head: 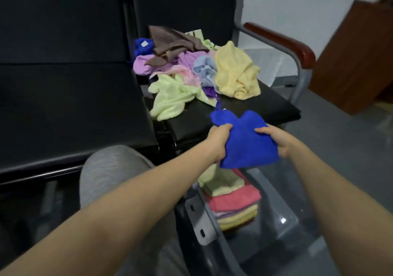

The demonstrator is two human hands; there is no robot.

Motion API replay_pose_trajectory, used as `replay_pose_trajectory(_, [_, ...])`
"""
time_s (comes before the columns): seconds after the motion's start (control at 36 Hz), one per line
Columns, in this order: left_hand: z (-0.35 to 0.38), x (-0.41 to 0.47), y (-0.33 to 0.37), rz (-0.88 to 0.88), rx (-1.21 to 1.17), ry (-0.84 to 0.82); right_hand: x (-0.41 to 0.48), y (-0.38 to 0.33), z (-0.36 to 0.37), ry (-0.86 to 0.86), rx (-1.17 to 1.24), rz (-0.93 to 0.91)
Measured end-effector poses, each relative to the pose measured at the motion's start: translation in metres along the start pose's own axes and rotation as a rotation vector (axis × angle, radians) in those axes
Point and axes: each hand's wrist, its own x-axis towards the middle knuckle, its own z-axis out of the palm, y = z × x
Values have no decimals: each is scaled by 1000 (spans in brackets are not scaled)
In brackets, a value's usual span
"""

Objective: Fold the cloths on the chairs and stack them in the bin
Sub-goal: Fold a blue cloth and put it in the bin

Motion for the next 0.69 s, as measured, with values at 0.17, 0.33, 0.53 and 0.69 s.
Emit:
replay_pose_trajectory(0.17, [-12, 14, -73, -63, 49, 160, 15, 47, -17, -31, -126, 119])
replay_pose_trajectory(0.33, [-36, 38, -83, -84, 263, 515, 48, 83, -3, -37, -330, 185])
replay_pose_trajectory(0.53, [-31, 34, -97, 186, 1268, 373, 72, 94, 11, -84, -1228, 159])
replay_pose_trajectory(0.69, [-51, 54, -118, 51, 1896, -223, 70, 108, 27, -361, -1545, 165])
